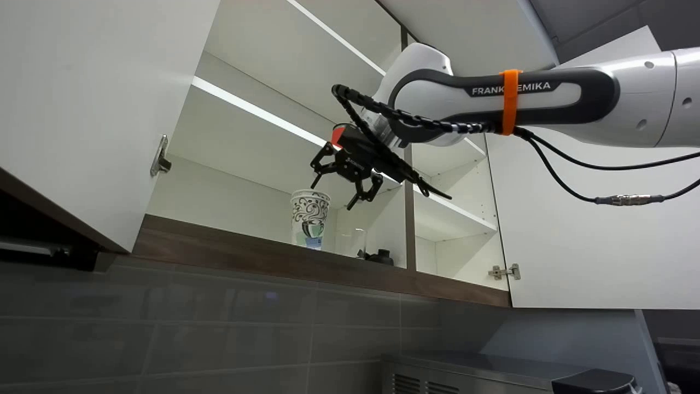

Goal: Stack the coffee cups on the bottom shelf together then place them on the counter.

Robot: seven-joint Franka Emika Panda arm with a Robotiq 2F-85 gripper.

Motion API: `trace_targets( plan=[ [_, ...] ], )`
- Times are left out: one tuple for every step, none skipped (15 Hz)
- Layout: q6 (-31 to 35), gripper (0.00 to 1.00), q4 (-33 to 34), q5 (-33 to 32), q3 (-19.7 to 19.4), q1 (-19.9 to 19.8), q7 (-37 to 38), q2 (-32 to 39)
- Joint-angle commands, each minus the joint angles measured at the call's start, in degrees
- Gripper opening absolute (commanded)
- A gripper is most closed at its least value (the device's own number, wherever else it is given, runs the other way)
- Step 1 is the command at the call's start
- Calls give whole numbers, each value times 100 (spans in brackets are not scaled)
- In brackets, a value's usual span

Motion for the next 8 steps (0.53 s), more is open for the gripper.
trace_targets(
  plan=[
    [-339, 86, 458, -99, -924, 1098, 176, 303],
    [-366, 73, 517, -86, -1115, 1280, 179, 343],
    [-389, 66, 536, -101, -747, 945, 202, 363],
    [-439, 58, 589, -92, -831, 1034, 219, 387],
    [-492, 49, 630, -84, -821, 1028, 223, 405],
    [-526, 42, 663, -86, -821, 1028, 226, 418],
    [-554, 34, 680, -93, -828, 1022, 228, 418],
    [-585, 27, 700, -92, -835, 1017, 218, 415]
  ],
)
